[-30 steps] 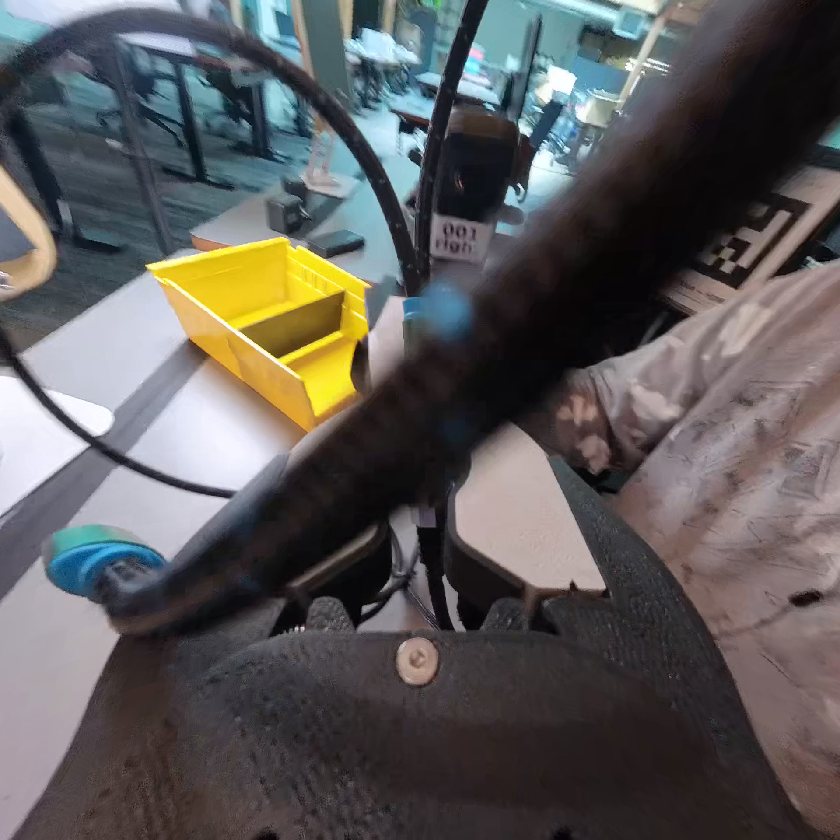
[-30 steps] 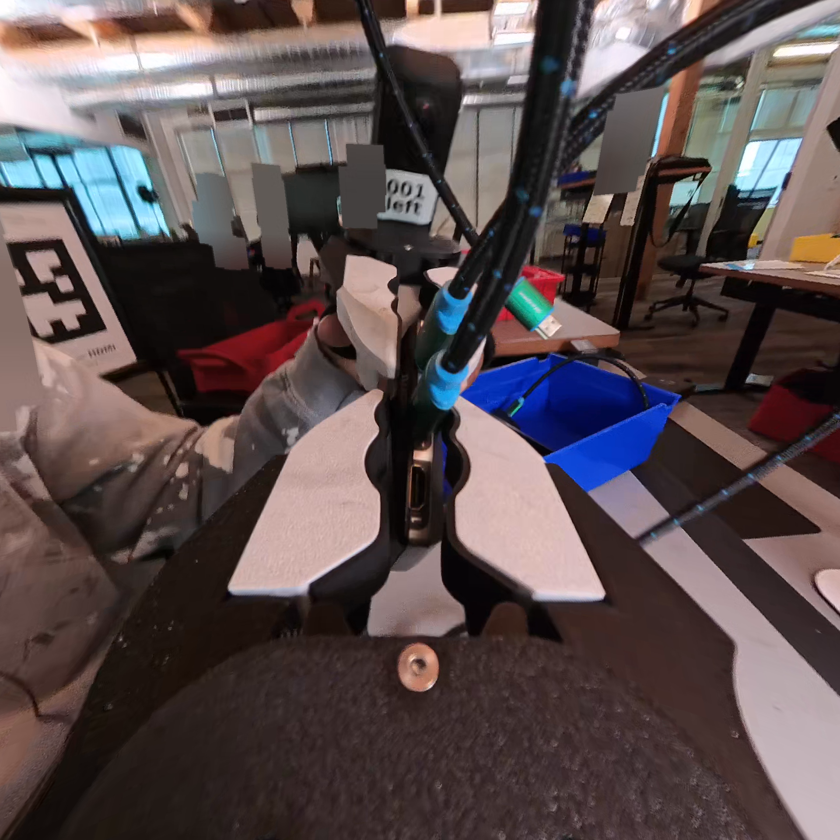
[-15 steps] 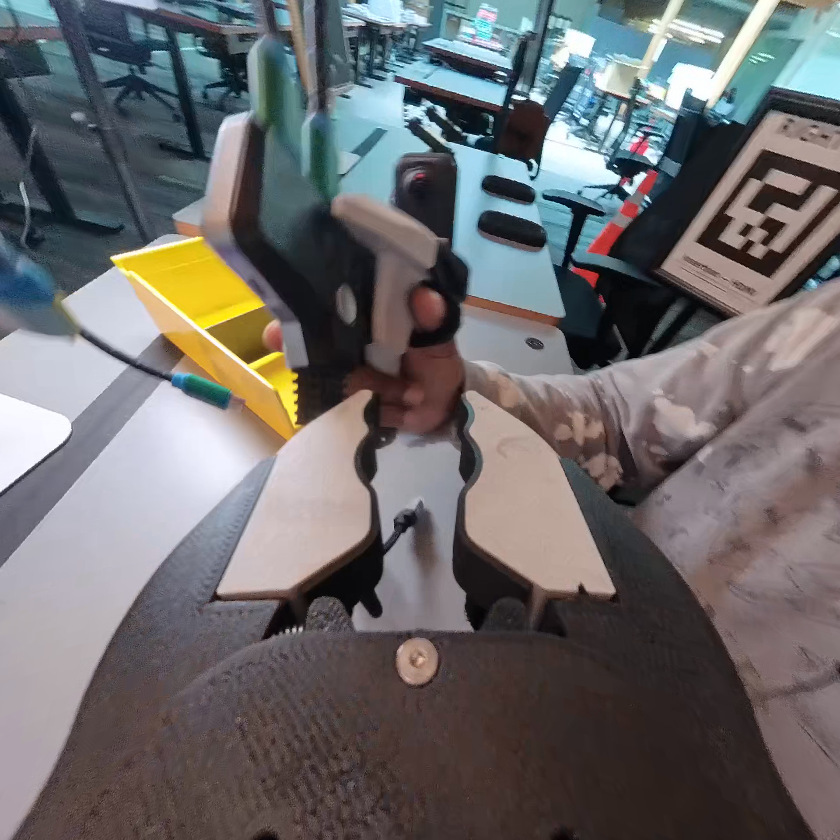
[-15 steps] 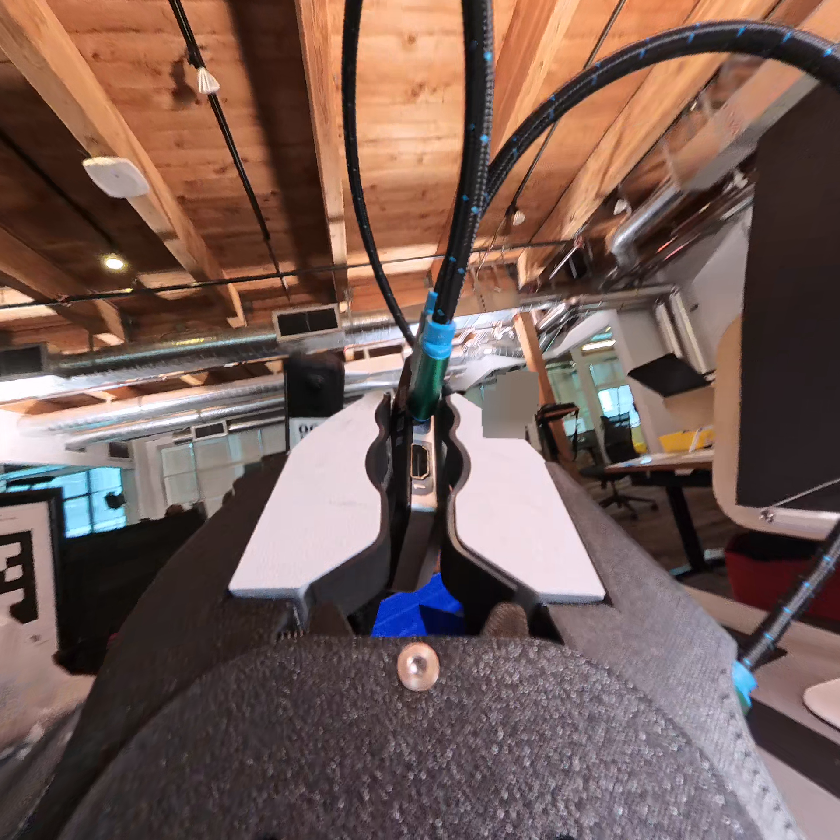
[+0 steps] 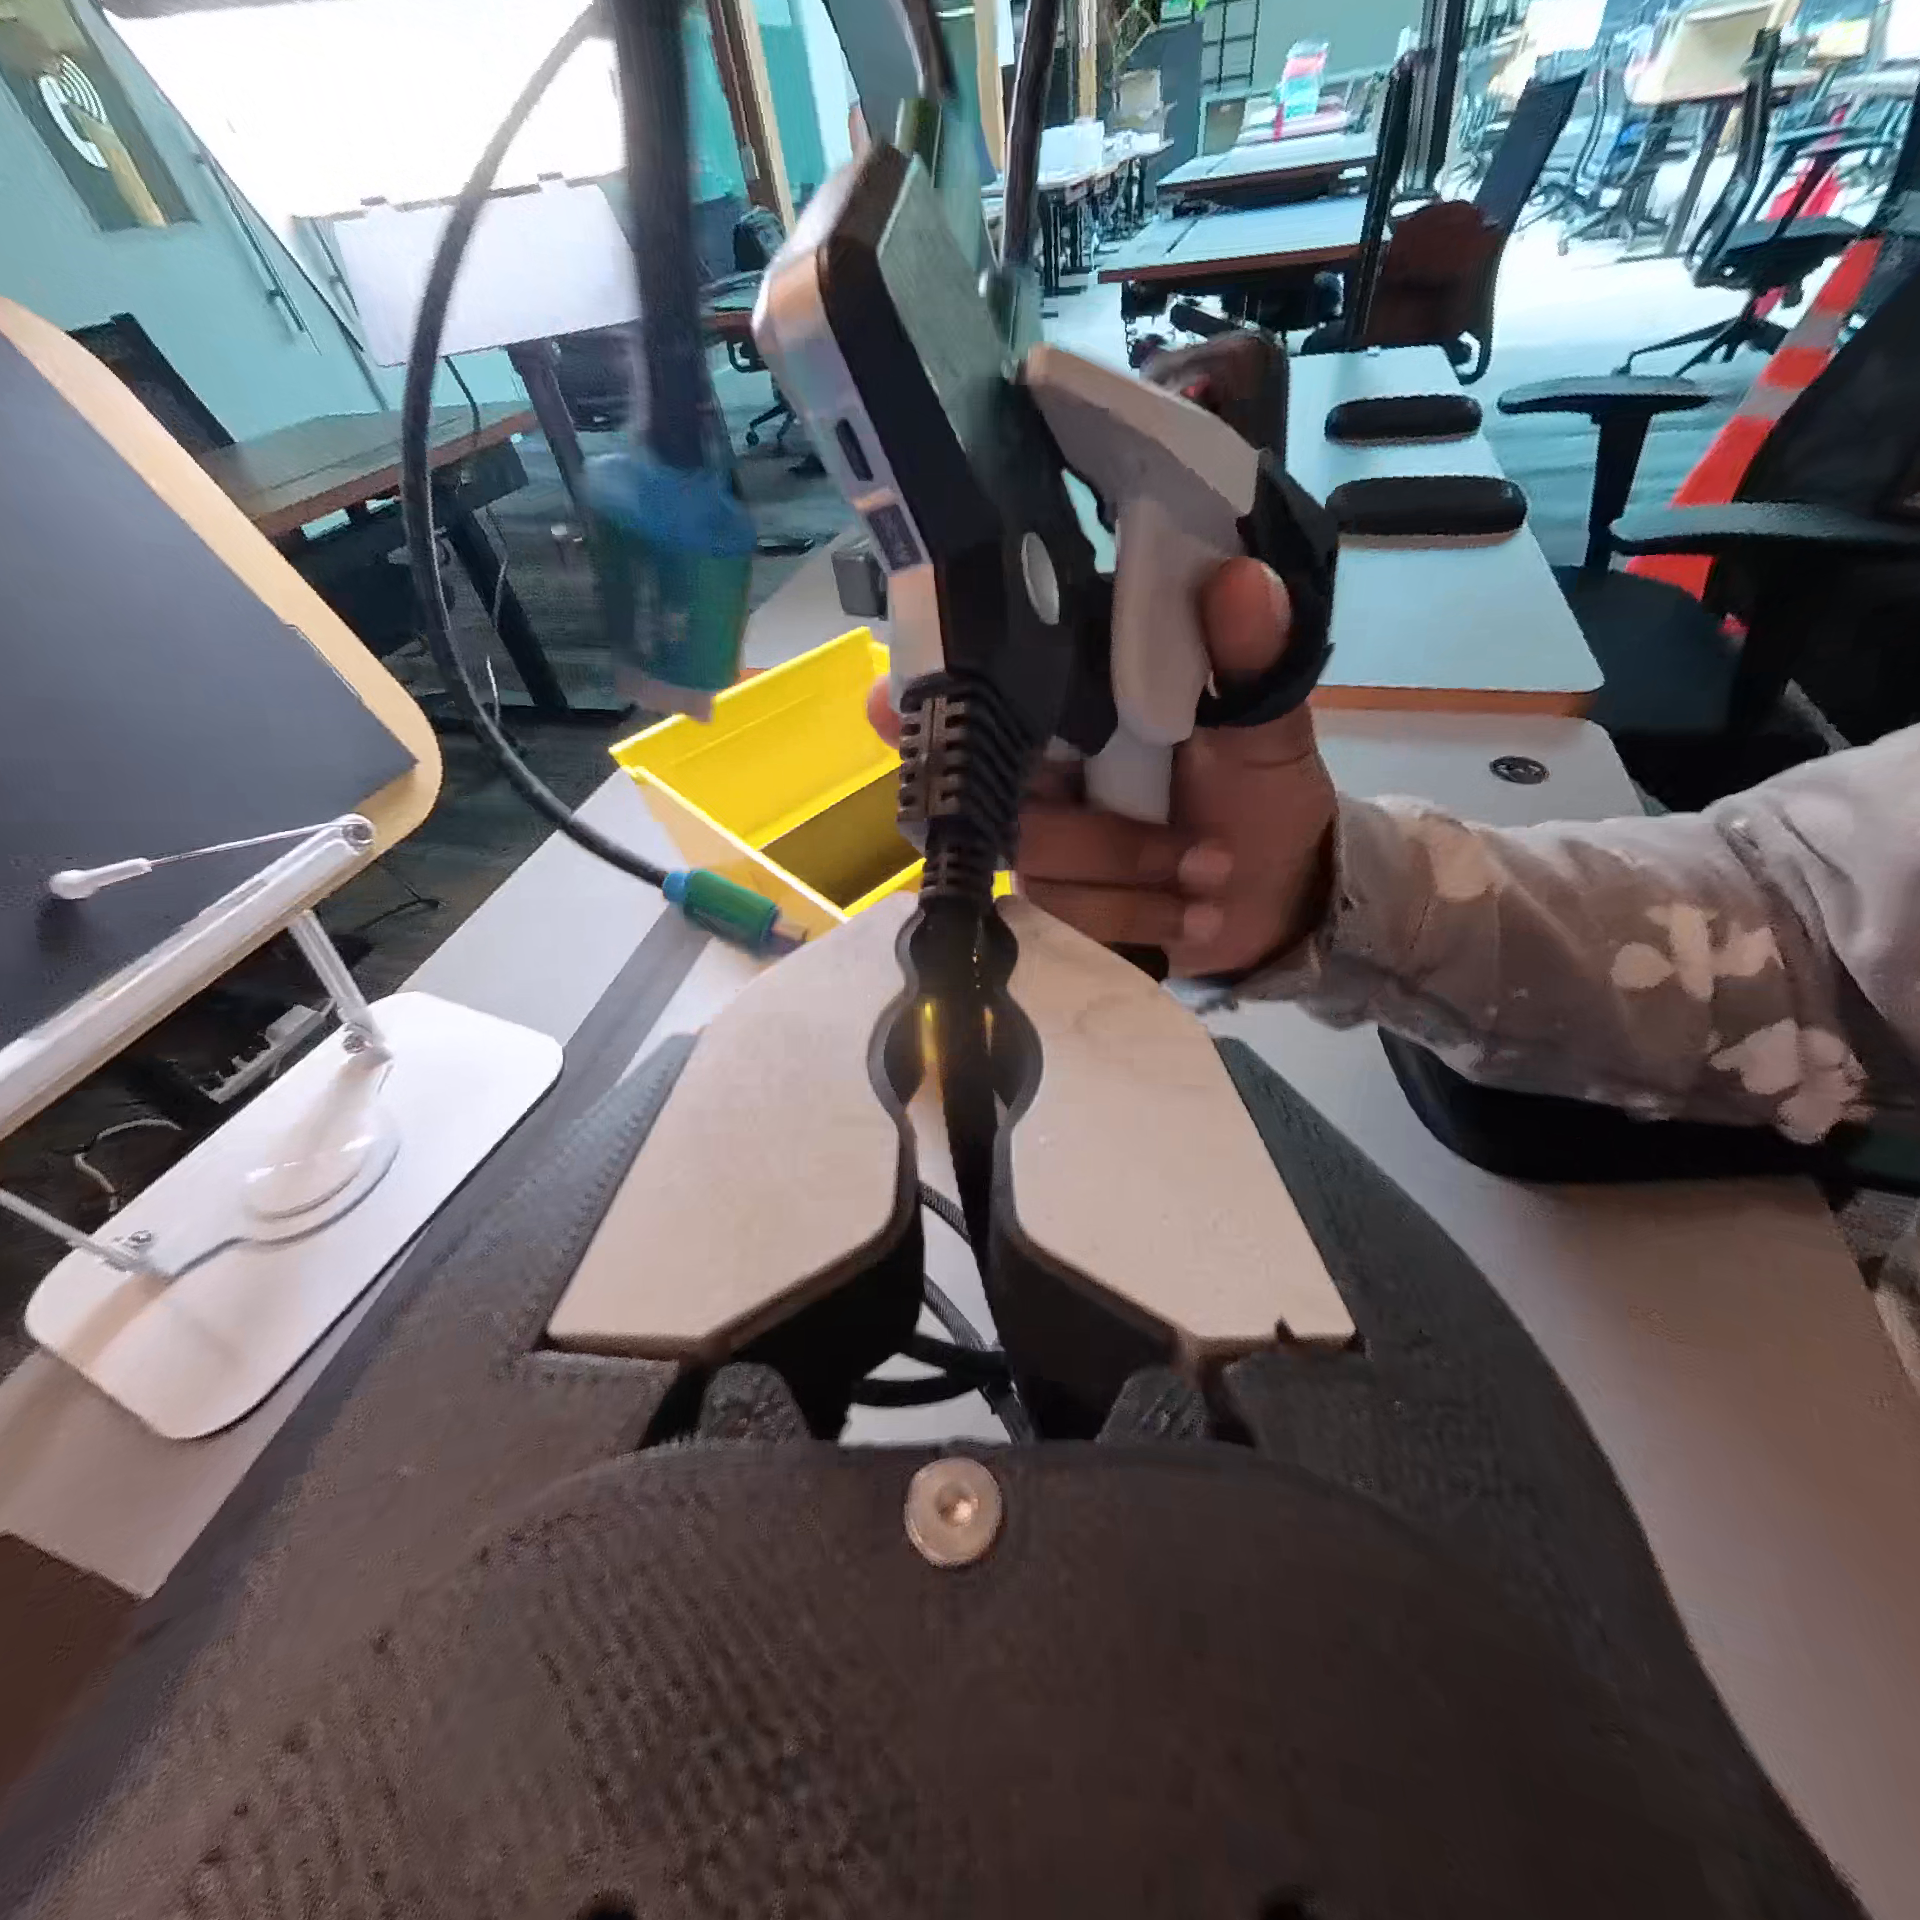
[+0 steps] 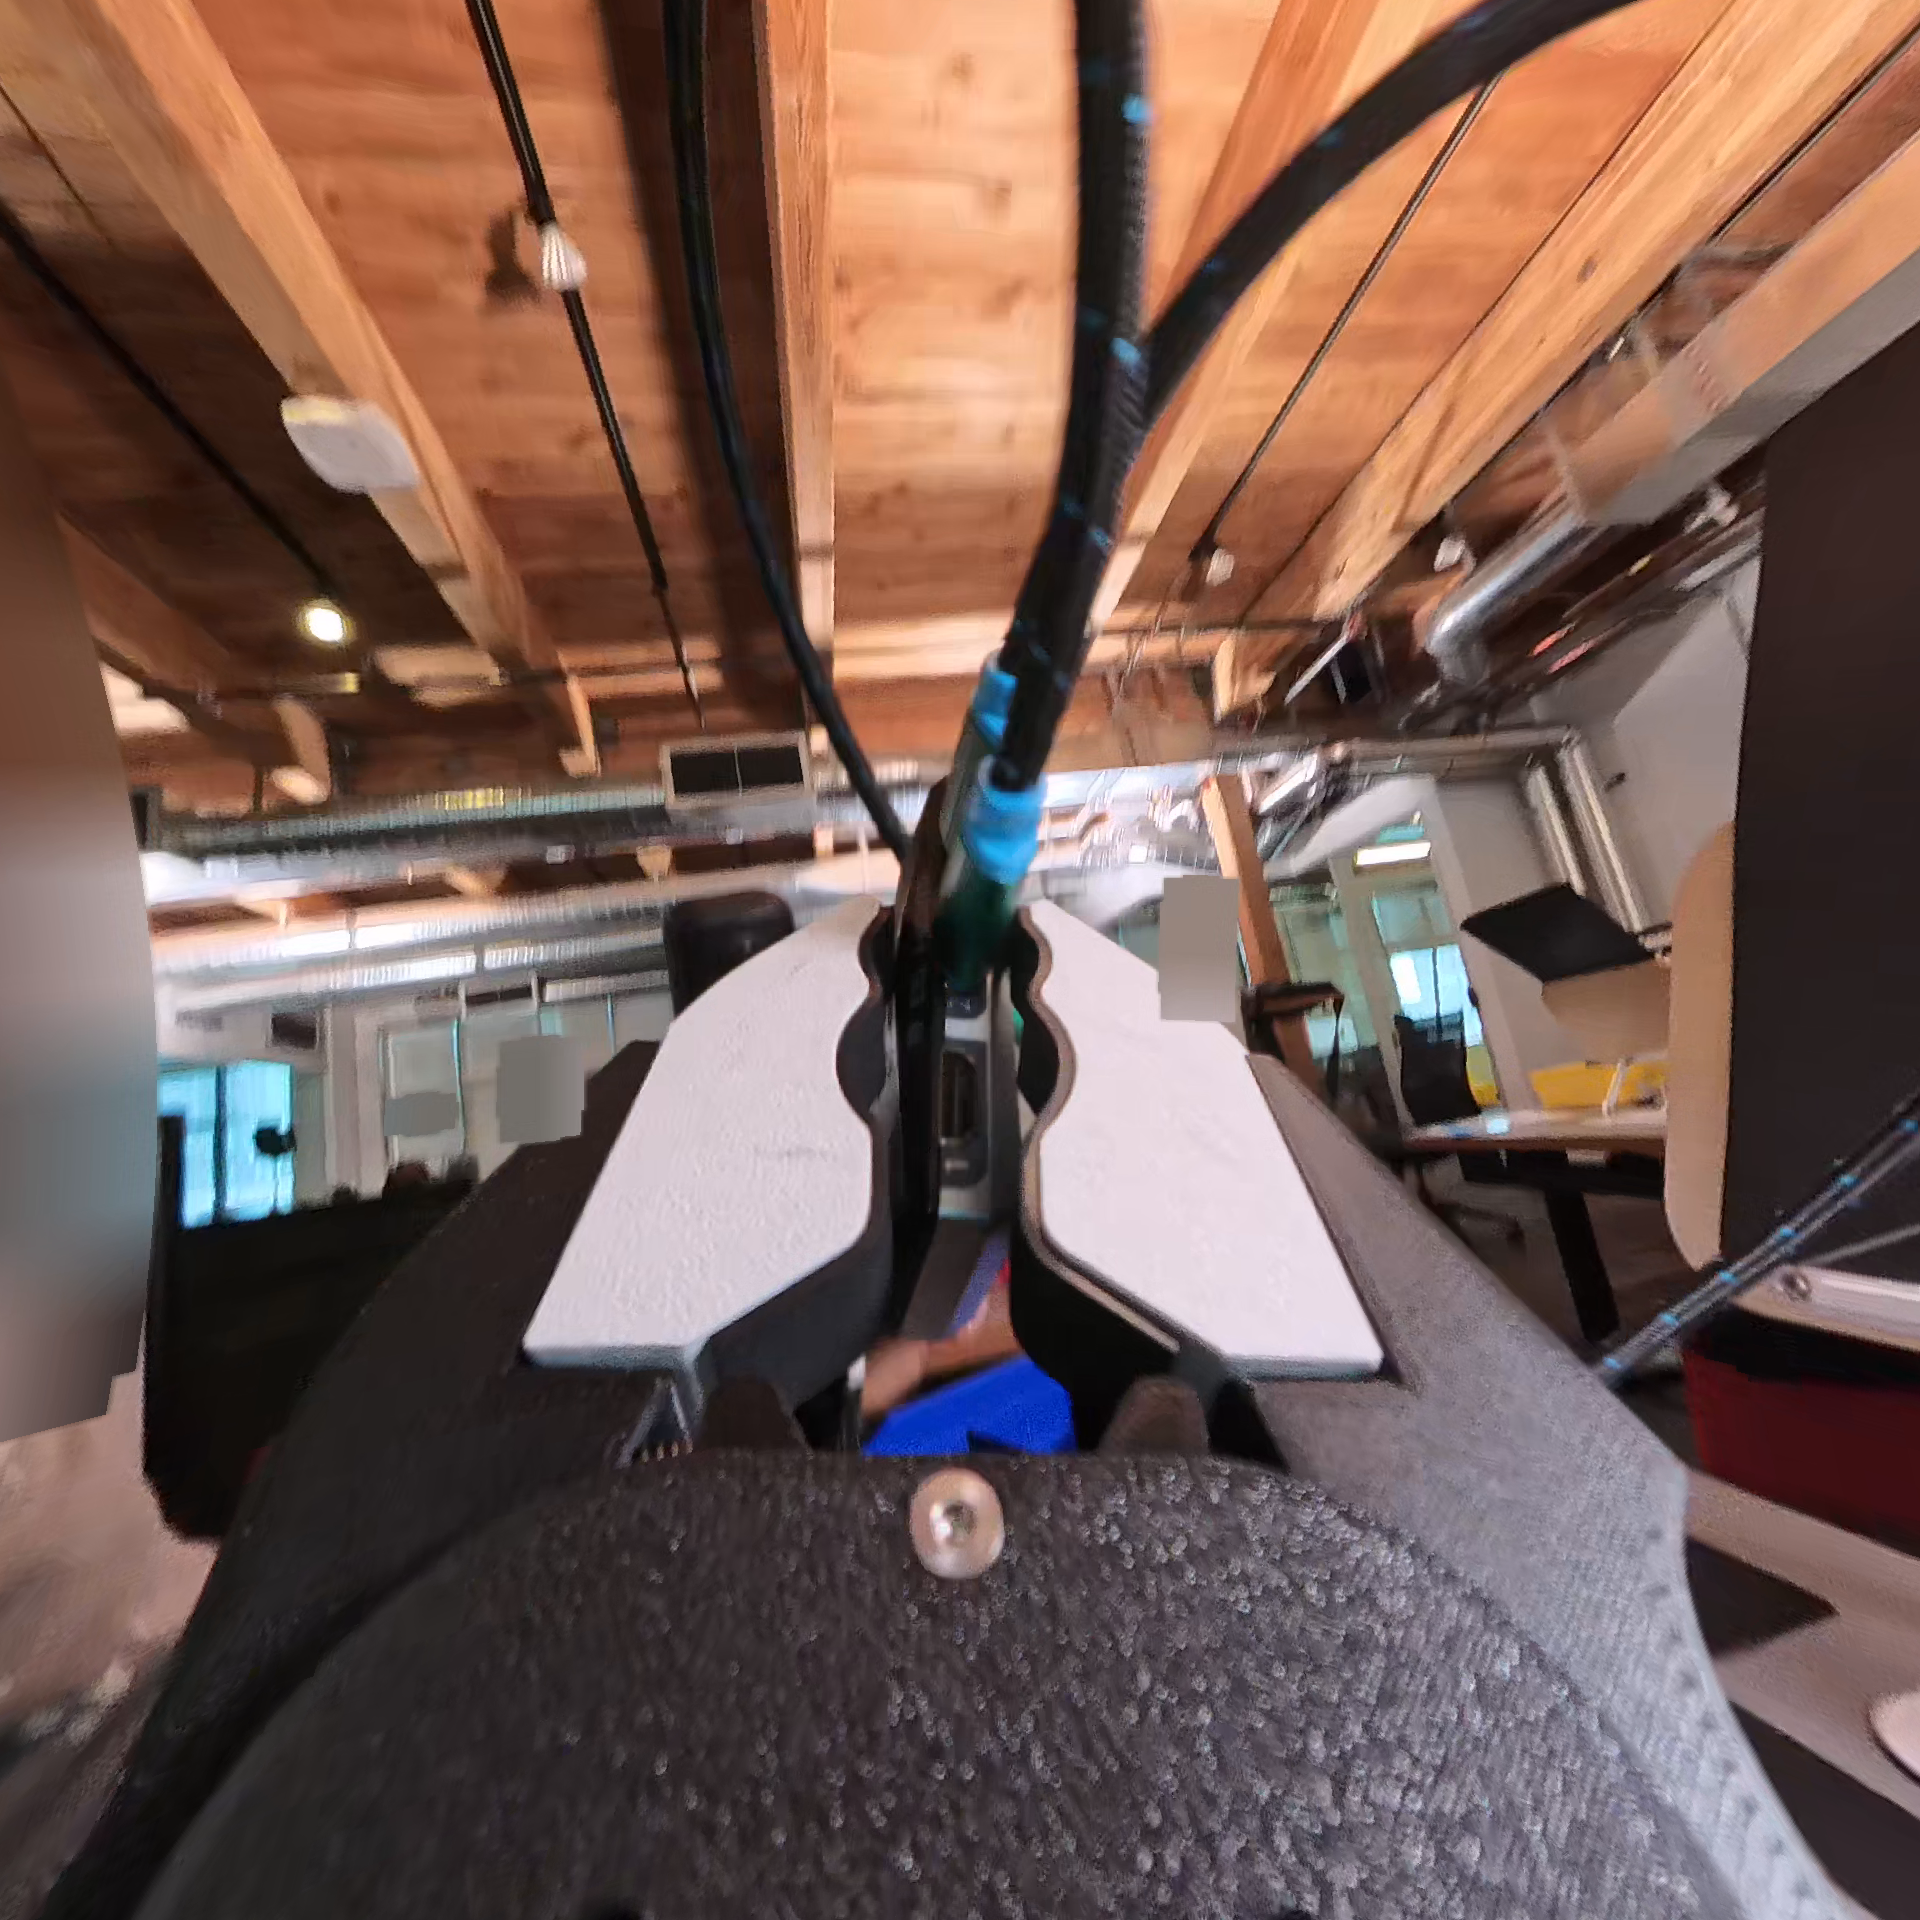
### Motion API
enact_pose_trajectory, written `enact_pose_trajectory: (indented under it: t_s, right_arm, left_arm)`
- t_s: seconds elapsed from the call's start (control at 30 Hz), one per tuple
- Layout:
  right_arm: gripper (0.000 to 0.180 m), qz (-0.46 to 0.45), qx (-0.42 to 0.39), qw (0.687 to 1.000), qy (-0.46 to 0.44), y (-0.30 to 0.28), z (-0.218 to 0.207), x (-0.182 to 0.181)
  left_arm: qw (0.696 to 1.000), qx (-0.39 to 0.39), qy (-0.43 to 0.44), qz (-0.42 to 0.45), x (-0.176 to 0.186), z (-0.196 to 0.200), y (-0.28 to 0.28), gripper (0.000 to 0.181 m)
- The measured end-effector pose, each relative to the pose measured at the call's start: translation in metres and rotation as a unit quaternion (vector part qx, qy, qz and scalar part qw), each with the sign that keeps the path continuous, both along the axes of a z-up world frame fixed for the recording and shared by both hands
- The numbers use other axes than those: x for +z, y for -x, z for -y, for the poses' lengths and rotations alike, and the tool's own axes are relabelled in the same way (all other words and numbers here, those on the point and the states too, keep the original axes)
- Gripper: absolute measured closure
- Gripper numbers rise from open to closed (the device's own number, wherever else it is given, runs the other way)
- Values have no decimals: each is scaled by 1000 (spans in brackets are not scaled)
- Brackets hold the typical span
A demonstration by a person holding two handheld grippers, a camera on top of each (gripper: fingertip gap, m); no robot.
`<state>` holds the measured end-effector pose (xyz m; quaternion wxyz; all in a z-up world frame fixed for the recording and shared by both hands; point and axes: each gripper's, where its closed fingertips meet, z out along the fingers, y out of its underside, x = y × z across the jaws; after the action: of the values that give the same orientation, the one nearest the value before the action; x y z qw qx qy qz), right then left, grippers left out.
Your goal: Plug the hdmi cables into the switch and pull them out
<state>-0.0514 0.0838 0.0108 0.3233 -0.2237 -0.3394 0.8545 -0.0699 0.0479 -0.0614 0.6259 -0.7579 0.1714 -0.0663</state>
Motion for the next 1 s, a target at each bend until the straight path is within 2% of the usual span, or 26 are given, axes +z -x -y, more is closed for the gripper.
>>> enact_pose_trajectory:
  t_s: [0.13, 0.23, 0.43, 0.57, 0.63, 0.7, 0.83, 0.87, 0.93, 1.0]
  right_arm:
    - [155, 67, 46, 990, -116, 6, 14, -21]
    - [153, 99, 63, 982, -151, 12, 26, -35]
    - [155, 114, 81, 989, -55, 30, 28, -41]
    - [156, 72, 83, 992, 59, 27, 7, -31]
    - [157, 64, 70, 993, 72, 25, -1, -30]
    - [157, 55, 46, 995, 71, 23, -7, -27]
    - [157, 33, 20, 996, 75, 17, -14, -19]
    - [157, 26, 15, 996, 79, 14, -16, -16]
    - [157, 9, 2, 996, 86, 8, -22, -10]
    - [157, -9, -7, 996, 94, 0, -28, -3]
  left_arm:
    - [1000, -11, -3, 3, 12, 23, 13, 174]
    - [1000, -21, 13, -16, 10, 38, 19, 175]
    - [998, 46, 12, -44, 10, 47, 47, 168]
    - [994, 95, -60, -2, 42, 53, 59, 151]
    - [990, 86, -112, 23, 64, 62, 50, 152]
    - [992, 34, -114, 33, 71, 67, 27, 154]
    - [987, -134, 16, 87, 34, 56, -38, 149]
    - [982, -148, 48, 103, 21, 44, -48, 147]
    - [980, -137, 92, 107, -5, 15, -59, 139]
    - [988, -82, 55, 119, -12, -16, -50, 136]
